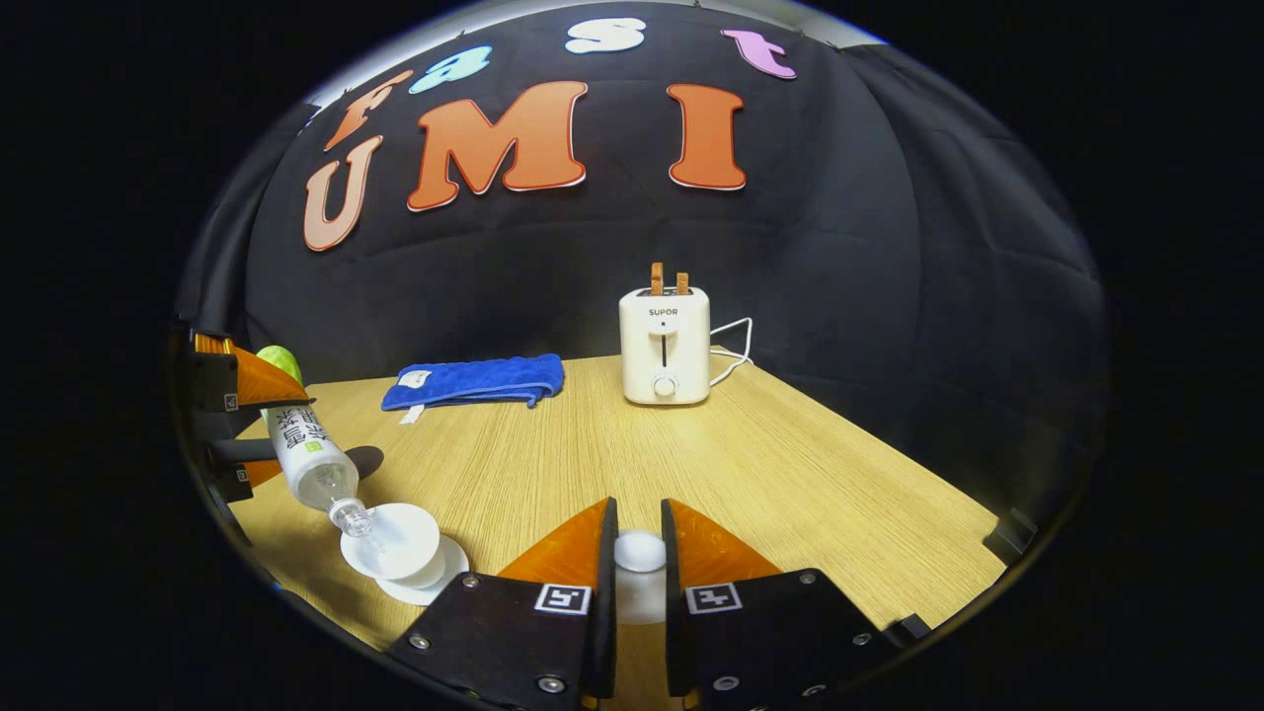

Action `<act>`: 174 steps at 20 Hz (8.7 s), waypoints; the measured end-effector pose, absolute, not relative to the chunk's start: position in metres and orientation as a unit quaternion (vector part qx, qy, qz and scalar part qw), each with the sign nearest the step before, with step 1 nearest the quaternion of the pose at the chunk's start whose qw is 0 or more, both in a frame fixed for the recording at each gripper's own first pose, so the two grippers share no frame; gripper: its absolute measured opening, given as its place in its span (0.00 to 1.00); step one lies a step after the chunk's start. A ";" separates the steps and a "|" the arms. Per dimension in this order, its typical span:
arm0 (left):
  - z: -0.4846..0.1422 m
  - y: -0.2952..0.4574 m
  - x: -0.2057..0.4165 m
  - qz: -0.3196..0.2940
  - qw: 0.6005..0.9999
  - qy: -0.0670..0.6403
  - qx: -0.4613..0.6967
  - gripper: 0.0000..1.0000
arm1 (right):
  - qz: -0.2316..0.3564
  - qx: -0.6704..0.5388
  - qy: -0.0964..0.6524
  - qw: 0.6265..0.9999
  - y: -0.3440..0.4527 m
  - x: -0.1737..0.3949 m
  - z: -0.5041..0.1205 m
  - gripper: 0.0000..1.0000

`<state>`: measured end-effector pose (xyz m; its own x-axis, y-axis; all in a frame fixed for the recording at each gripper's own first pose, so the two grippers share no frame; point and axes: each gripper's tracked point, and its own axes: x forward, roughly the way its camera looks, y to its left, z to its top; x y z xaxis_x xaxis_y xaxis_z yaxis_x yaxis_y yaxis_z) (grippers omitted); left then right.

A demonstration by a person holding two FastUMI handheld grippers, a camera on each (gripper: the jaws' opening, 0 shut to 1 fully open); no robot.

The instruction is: Open the teacup lid with one hand, grasp the water bottle and pour water into the teacup with the other hand; after pouring, place the water bottle on the coaster and then close the teacup lid.

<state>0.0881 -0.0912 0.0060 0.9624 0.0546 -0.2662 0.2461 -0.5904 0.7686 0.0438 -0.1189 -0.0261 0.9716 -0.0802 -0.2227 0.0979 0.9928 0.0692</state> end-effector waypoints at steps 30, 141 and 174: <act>-0.024 -0.068 0.081 -0.130 0.779 0.160 0.592 0.63 | -0.036 0.039 0.120 0.991 -0.119 0.042 -0.029 0.21; 0.002 0.027 0.072 0.051 0.998 0.005 0.030 0.88 | 0.094 0.010 0.098 0.991 0.034 0.047 -0.014 0.74; 0.039 0.047 0.028 0.128 0.991 -0.027 0.020 0.87 | 0.029 0.004 0.025 0.999 -0.049 0.028 0.028 0.98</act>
